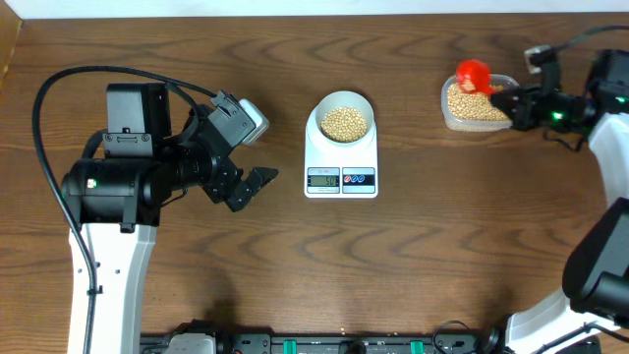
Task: Scoop item into bowl and weigh 50g on scale
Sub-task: 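Carry the scoop right back over the soybean tub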
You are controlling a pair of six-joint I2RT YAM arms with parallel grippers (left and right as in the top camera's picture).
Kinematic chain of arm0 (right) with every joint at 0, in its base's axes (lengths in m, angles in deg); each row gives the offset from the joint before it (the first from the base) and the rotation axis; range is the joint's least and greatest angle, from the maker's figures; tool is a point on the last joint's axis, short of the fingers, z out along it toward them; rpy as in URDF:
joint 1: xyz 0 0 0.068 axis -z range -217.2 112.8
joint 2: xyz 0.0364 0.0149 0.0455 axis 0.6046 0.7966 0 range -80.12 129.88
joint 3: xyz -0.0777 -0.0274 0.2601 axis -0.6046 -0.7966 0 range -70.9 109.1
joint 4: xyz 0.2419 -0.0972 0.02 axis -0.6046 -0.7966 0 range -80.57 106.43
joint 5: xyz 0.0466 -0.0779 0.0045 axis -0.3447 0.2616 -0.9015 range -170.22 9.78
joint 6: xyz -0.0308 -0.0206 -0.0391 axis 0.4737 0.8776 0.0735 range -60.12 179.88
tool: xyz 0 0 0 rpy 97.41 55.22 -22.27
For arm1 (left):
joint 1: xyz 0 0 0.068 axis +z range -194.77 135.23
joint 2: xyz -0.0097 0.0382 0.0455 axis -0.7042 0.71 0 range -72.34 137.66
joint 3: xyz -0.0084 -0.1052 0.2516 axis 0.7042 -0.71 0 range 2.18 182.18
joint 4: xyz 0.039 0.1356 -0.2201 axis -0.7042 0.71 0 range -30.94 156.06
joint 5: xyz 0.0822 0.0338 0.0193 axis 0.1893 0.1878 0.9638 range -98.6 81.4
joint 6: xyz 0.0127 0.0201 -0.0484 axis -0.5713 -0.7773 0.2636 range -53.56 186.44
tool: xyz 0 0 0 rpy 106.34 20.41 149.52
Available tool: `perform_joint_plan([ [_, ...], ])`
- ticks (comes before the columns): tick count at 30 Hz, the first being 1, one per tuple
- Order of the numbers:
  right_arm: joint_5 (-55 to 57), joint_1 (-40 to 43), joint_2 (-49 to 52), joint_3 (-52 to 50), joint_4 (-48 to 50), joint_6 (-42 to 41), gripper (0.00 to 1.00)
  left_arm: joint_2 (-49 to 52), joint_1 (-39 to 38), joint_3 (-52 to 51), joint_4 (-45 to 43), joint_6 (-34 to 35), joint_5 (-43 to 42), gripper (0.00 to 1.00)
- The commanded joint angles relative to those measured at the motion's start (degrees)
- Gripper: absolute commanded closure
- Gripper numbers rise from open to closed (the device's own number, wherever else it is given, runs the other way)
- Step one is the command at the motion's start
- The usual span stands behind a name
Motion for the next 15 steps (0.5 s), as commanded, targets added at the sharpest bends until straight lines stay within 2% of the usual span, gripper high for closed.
perform_joint_plan([
  [1,5.3,1.7,-4.7,-0.3,-0.8,0.9,0.99,0.0,0.2,1.0,0.0,0.1,-0.9,0.02],
  [7,19.0,0.5,-9.9,-0.3,-3.8,5.3,0.99,0.0,0.2,1.0,0.0,0.1,-0.9,0.01],
  [15,33.7,-5.6,-10.4,-0.3,-5.7,5.3,0.99,0.0,0.2,1.0,0.0,0.1,-0.9,0.01],
])
